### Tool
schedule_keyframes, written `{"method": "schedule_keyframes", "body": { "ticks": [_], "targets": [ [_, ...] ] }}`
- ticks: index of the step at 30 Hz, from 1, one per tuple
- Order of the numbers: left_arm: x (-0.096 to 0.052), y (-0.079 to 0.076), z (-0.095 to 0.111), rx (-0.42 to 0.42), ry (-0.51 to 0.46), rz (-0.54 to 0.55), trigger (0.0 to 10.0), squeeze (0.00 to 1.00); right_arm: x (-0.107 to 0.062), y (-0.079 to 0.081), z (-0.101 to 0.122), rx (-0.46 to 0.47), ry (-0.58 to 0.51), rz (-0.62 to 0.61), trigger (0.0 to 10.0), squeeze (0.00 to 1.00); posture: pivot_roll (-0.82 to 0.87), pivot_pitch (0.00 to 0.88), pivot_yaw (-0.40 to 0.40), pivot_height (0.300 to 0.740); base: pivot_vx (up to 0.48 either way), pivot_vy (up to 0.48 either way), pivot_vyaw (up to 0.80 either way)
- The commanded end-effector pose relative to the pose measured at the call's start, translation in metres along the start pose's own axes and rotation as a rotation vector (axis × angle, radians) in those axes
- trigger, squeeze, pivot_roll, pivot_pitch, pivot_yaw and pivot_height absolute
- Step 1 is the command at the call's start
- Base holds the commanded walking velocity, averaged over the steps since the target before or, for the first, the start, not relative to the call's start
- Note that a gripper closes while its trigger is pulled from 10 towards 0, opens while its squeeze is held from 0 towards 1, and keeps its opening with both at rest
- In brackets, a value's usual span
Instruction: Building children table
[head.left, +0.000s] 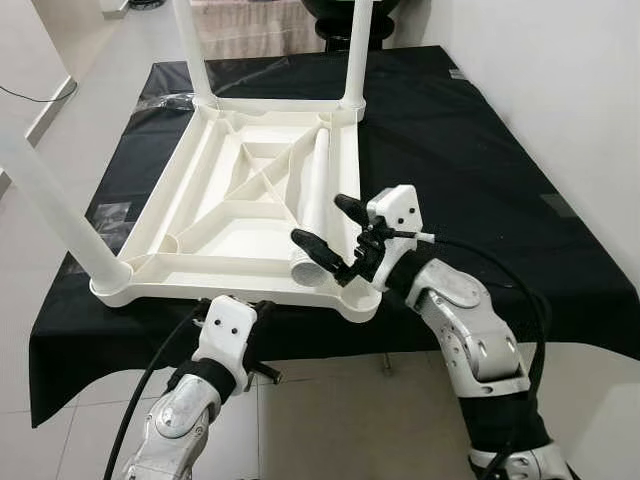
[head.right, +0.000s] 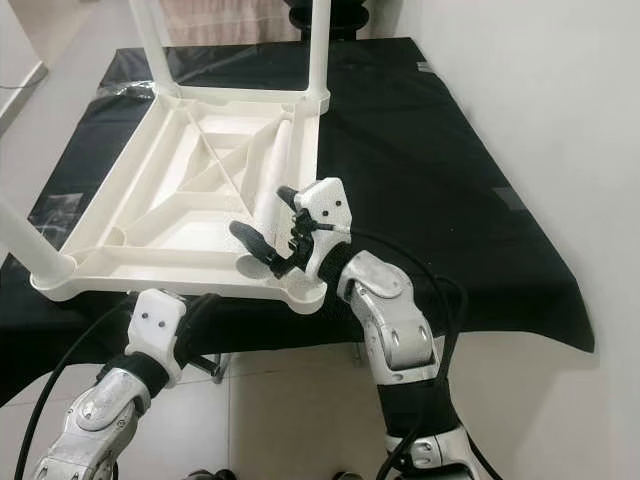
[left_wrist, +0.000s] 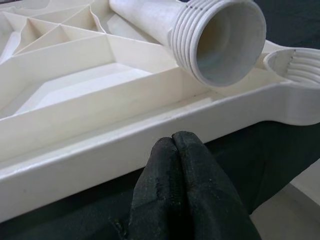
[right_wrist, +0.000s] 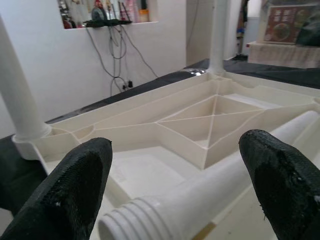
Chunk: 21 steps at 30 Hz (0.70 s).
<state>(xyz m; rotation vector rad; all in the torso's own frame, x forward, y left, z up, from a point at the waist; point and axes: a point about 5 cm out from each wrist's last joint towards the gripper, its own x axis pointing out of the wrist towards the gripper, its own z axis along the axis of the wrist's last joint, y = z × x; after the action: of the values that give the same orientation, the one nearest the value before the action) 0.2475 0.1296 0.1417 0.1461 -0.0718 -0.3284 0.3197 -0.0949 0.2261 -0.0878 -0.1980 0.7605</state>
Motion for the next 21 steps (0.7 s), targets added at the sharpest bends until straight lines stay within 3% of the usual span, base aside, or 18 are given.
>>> {"method": "schedule_keyframes", "body": {
  "ticks": [1,7,16,21],
  "targets": [
    [-0.002,0.003,-0.006,0.015,0.024,0.007,10.0,0.0,-0.003,0.002,-0.002,-0.013,0.011,-0.009,10.0,0.0,-0.04,0.158,0.017,0.74,0.0,0.0,0.0],
    [0.0,0.002,-0.005,0.026,0.024,-0.024,10.0,0.0,-0.005,0.0,-0.006,-0.128,0.049,-0.036,10.0,0.0,-0.03,0.153,0.028,0.74,0.0,0.0,0.0],
    [0.0,0.0,-0.006,0.017,0.027,-0.045,10.0,0.0,-0.008,-0.007,-0.002,-0.142,0.042,-0.071,10.0,0.0,-0.03,0.151,0.024,0.74,0.0,0.0,0.0],
    [-0.001,-0.002,-0.006,0.01,0.028,-0.069,10.0,0.0,-0.014,-0.005,-0.003,-0.183,0.086,0.023,10.0,0.0,-0.03,0.147,0.023,0.74,0.0,0.0,0.0]
  ]
}}
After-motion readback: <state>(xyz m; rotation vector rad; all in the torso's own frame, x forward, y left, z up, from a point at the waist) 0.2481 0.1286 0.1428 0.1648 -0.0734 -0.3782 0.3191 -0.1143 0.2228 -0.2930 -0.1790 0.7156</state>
